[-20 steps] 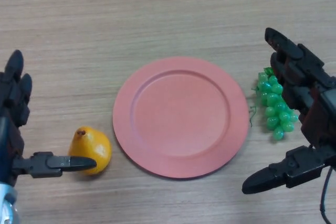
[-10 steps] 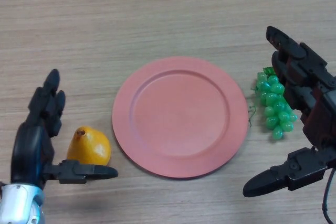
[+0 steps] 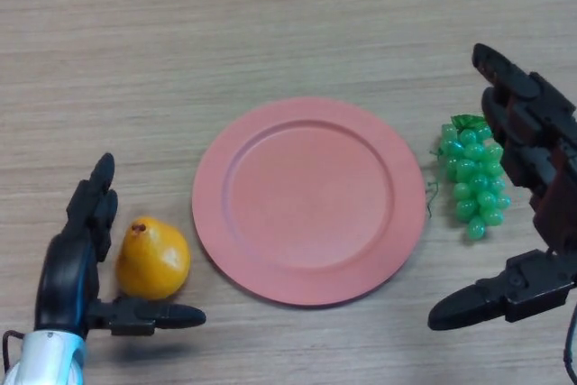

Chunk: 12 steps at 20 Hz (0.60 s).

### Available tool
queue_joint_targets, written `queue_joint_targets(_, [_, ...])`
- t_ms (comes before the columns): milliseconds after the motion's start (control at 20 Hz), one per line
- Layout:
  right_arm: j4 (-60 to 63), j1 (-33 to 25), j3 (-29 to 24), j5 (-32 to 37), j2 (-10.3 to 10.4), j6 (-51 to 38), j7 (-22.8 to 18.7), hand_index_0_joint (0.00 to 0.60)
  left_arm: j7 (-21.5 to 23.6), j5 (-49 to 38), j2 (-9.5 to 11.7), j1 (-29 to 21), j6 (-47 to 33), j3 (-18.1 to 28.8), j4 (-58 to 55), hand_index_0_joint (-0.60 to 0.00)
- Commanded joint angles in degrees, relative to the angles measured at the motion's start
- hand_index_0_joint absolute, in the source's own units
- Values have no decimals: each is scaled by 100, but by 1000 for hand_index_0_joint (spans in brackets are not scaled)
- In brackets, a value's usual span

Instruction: Pick up the yellow pear and place it on the plate

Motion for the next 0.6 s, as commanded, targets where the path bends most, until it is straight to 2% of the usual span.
queue_joint_targets(50, [-354, -122, -286, 115, -72, -911, -108, 0, 156, 49, 188, -333, -1029, 199, 22, 0])
queue_joint_targets(150, [-317, -126, -314, 121, -75, -940, -141, 0, 327, 220, 196, -463, -1149, 180, 301, 0])
queue_joint_targets(250, [-317, -118, -327, 121, -77, -944, -140, 0, 370, 262, 194, -492, -1170, 163, 375, -200])
queue_joint_targets(300, [-327, -102, -360, 134, -79, -947, -131, 0, 390, 303, 193, -511, -1166, 141, 437, -350])
queue_joint_targets(350, [-326, -84, -400, 142, -78, -967, -130, 0, 411, 367, 191, -518, -1148, 116, 497, -450])
queue_joint_targets(400, [-359, -31, -483, 147, -80, -970, -123, 0, 459, 543, 193, -518, -1054, 65, 604, -600])
queue_joint_targets(600, [-382, -32, -535, 197, -72, -882, -150, 0, 502, 1023, 291, -500, -1033, 56, 614, -600])
